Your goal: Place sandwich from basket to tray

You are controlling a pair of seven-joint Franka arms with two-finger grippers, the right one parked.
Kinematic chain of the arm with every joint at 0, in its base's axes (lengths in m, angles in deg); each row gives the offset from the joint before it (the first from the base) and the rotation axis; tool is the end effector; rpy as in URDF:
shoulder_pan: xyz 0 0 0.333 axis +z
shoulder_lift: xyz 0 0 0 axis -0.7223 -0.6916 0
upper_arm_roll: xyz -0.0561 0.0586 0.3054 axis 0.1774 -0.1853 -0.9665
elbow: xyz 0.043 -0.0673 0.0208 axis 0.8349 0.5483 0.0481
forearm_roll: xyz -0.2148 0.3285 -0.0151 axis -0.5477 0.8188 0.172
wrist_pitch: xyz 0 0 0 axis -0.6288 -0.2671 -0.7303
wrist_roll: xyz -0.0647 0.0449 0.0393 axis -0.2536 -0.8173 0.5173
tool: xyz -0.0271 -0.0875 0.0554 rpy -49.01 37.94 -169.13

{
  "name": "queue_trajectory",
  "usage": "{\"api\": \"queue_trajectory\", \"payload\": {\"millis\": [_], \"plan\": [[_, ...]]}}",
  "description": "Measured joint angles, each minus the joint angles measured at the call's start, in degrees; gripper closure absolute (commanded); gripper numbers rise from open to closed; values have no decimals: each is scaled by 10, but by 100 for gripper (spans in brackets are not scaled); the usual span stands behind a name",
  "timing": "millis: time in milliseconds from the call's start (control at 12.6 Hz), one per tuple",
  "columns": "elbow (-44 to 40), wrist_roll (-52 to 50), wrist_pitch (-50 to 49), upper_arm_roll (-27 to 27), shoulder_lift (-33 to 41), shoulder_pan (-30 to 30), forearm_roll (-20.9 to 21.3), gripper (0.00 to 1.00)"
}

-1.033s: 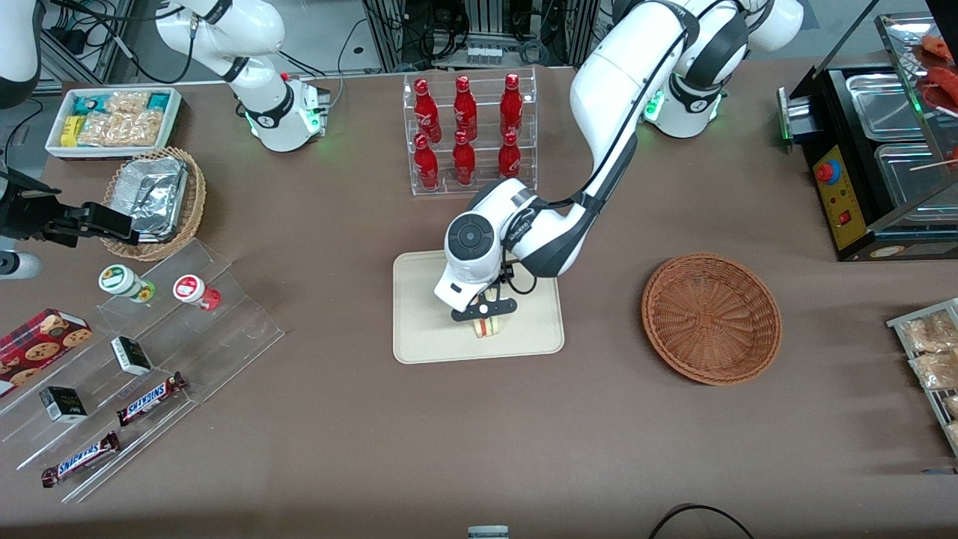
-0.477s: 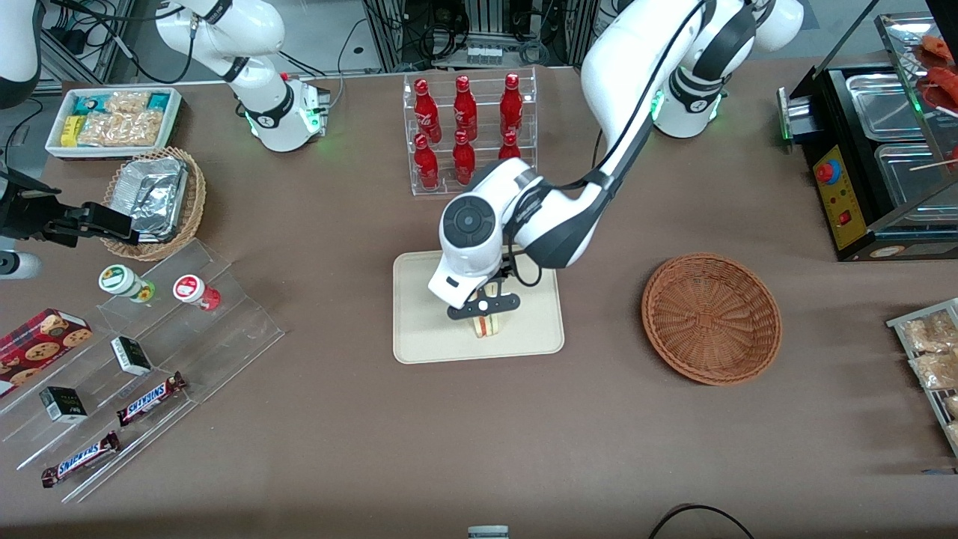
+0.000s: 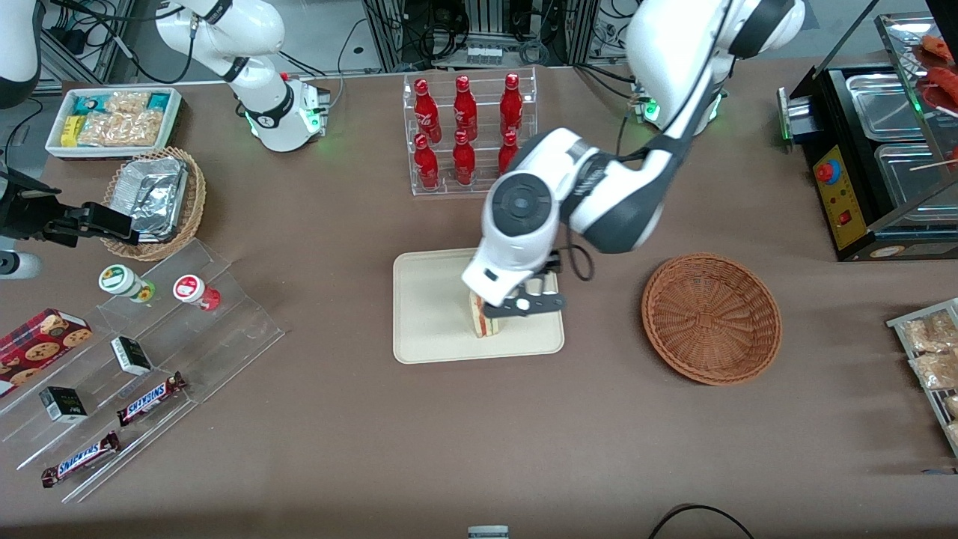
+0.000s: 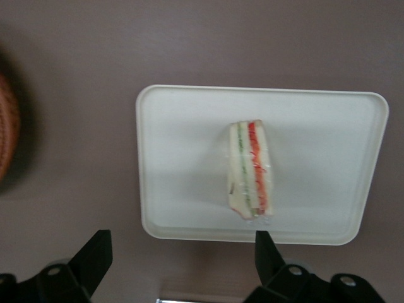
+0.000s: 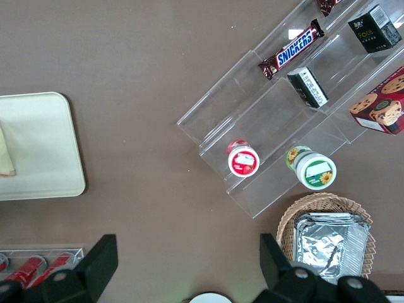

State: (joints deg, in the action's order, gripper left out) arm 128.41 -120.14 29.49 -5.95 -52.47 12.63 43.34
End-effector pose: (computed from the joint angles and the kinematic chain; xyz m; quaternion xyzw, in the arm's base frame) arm 0.5761 -0.4392 0.4278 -0.9961 -0.0465 0.0738 0.0091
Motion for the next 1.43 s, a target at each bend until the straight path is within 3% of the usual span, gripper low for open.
{"api": "queue_trajectory", "payload": {"millis": [795, 1430], "plan": [[186, 305, -12, -3, 164, 171, 0, 1], [274, 401, -12, -4, 265, 267, 0, 1]]}}
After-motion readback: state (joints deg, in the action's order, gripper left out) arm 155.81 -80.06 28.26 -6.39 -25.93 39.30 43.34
